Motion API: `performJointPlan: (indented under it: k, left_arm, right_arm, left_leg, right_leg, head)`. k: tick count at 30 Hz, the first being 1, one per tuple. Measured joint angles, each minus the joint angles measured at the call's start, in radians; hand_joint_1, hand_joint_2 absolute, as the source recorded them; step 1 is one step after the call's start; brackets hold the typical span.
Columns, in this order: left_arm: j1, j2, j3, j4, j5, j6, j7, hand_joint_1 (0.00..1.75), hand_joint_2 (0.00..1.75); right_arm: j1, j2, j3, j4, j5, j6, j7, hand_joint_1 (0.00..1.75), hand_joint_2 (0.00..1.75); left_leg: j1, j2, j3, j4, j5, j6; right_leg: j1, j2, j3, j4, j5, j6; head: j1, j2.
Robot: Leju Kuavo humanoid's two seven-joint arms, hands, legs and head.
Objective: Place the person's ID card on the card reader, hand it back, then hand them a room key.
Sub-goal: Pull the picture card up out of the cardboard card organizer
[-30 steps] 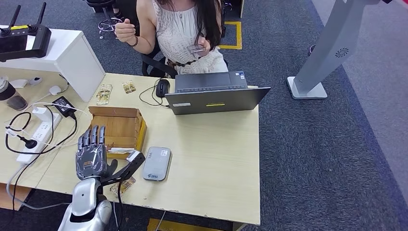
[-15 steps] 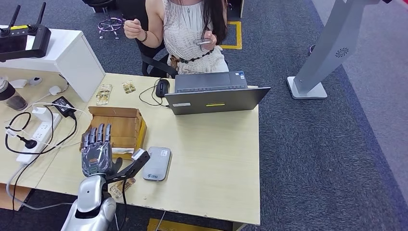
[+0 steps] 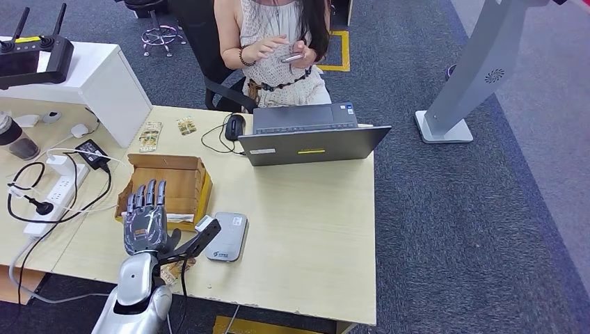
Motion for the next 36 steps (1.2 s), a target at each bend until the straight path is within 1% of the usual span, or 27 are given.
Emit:
performJointPlan:
  k: [4, 8, 13, 27, 31, 36]
  left_arm:
    - [0.0, 0.0, -0.001, 0.001, 0.0, 0.0, 0.0, 0.0, 1.75]
    - [0.0, 0.0, -0.001, 0.002, 0.0, -0.004, 0.0, 1.75, 1.75]
    - [-0.001, 0.0, -0.001, 0.014, 0.001, -0.045, -0.018, 1.75, 1.75]
    - [-0.003, 0.0, -0.001, 0.026, 0.007, -0.081, -0.037, 1.75, 1.75]
    - [-0.003, 0.0, -0.001, 0.025, 0.006, -0.078, -0.033, 1.75, 1.75]
    - [0.0, 0.0, -0.001, 0.025, 0.003, -0.051, -0.006, 1.75, 1.75]
  right_arm:
    - [0.0, 0.0, 0.0, 0.0, 0.0, 0.0, 0.0, 0.0, 0.0]
    - [0.0, 0.0, 0.0, 0.0, 0.001, 0.0, 0.0, 0.0, 0.0]
    - [0.0, 0.0, -0.007, 0.0, 0.009, 0.001, 0.003, 0.0, 0.0]
    - [0.0, 0.002, -0.024, 0.0, 0.019, 0.0, 0.007, 0.0, 0.0]
    - [0.0, 0.002, -0.025, 0.001, 0.022, -0.001, 0.008, 0.0, 0.0]
    - [0.0, 0.004, -0.031, 0.001, 0.024, -0.008, 0.01, 0.0, 0.0]
  left_leg:
    - [0.0, 0.0, 0.0, 0.0, 0.0, 0.0]
    - [0.0, 0.0, 0.0, 0.0, 0.0, 0.0]
    - [0.0, 0.0, 0.0, 0.0, 0.0, 0.0]
    - [0.0, 0.0, 0.0, 0.0, 0.0, 0.0]
    - [0.0, 0.0, 0.0, 0.0, 0.0, 0.0]
    - [0.0, 0.0, 0.0, 0.0, 0.0, 0.0]
  right_leg:
    - [0.0, 0.0, 0.0, 0.0, 0.0, 0.0]
    - [0.0, 0.0, 0.0, 0.0, 0.0, 0.0]
    - [0.0, 0.0, 0.0, 0.0, 0.0, 0.0]
    - [0.0, 0.0, 0.0, 0.0, 0.0, 0.0]
    - [0.0, 0.0, 0.0, 0.0, 0.0, 0.0]
    - [0.0, 0.0, 0.0, 0.0, 0.0, 0.0]
  head:
    - [0.0, 0.0]
    - [0.0, 0.0]
    - [0.0, 0.0]
    - [0.0, 0.0]
    - [0.0, 0.0]
    - [0.0, 0.0]
